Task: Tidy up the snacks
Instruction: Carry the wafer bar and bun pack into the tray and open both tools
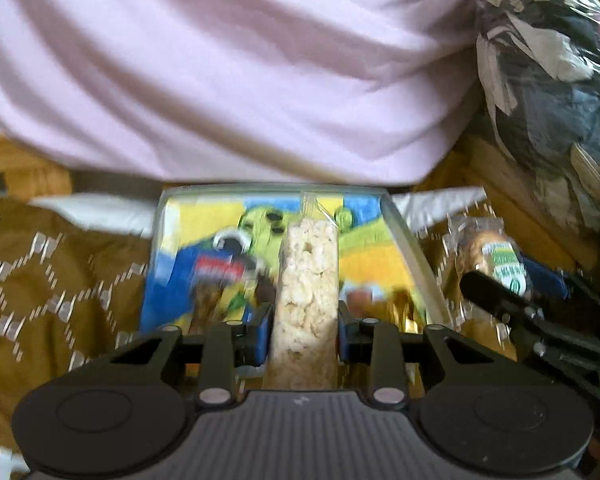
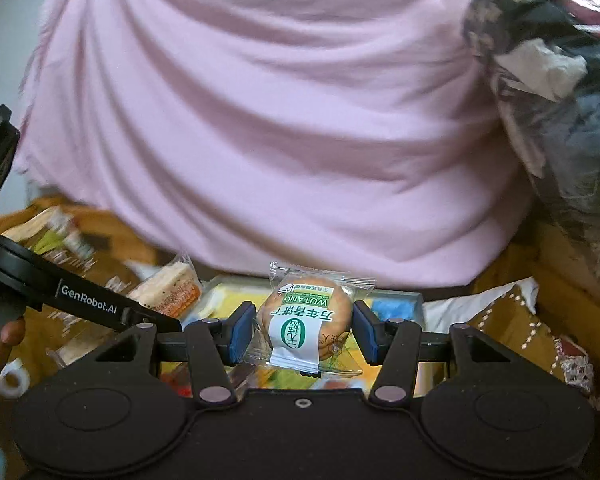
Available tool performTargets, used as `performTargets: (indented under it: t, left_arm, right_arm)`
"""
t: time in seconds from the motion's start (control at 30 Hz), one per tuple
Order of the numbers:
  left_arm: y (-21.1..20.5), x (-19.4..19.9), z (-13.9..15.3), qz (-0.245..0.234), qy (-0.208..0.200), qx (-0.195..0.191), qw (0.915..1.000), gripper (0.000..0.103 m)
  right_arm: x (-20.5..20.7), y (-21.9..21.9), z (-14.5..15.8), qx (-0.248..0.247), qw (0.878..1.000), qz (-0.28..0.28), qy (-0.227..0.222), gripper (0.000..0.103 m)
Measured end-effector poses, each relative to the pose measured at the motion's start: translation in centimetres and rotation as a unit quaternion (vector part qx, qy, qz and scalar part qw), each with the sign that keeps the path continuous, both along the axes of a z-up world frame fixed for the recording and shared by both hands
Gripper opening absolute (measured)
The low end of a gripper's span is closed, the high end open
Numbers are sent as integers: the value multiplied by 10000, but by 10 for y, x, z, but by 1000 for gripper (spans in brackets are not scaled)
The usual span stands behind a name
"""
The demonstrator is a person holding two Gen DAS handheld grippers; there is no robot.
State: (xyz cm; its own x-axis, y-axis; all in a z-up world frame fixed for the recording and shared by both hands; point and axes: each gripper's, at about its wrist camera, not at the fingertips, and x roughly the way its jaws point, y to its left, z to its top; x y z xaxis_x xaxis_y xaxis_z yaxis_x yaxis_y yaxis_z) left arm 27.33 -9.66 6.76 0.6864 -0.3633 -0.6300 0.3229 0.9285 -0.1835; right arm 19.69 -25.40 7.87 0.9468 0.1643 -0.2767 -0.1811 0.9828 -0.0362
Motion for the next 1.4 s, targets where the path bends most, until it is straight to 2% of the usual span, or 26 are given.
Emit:
performTargets:
  t: [0.2, 0.37, 0.53, 0.73, 0.87, 1.2, 1.23, 1.33, 1.4]
  left_arm:
    - [-38, 56, -11, 100, -84, -151, 9998, 34]
    - [-67, 94, -37, 85, -8, -35, 10000, 34]
    - [-86, 118, -79, 268, 376, 81, 9989, 34]
    - [-94, 128, -109, 365, 606, 185, 9973, 34]
    - [-101, 128, -112, 398, 637, 412, 9963, 34]
    - [-110, 128, -107, 347, 603, 612, 9957, 34]
    - [-111, 128, -107, 357, 611, 627, 9955, 36]
    - [-111, 126, -106, 369, 620, 670, 9951, 50]
    - [-111, 124, -103, 365, 590, 680, 9953, 53]
  right_arm:
    - [51, -24, -15, 116, 9992, -349, -178, 54]
    - [85, -47, -39, 326, 9979, -556, 71, 54]
    - [105, -75, -63, 867, 9926, -738, 425, 54]
    - [116, -75, -83, 782, 9921, -660, 729, 54]
    - [119, -70, -94, 593, 9924, -590, 898, 54]
    - [124, -68, -103, 569, 9907, -623, 1065, 56]
    - [125, -67, -104, 558, 9907, -613, 1078, 56]
    - [124, -66, -105, 519, 9907, -614, 1100, 57]
    - [123, -65, -105, 486, 9912, -627, 1062, 58]
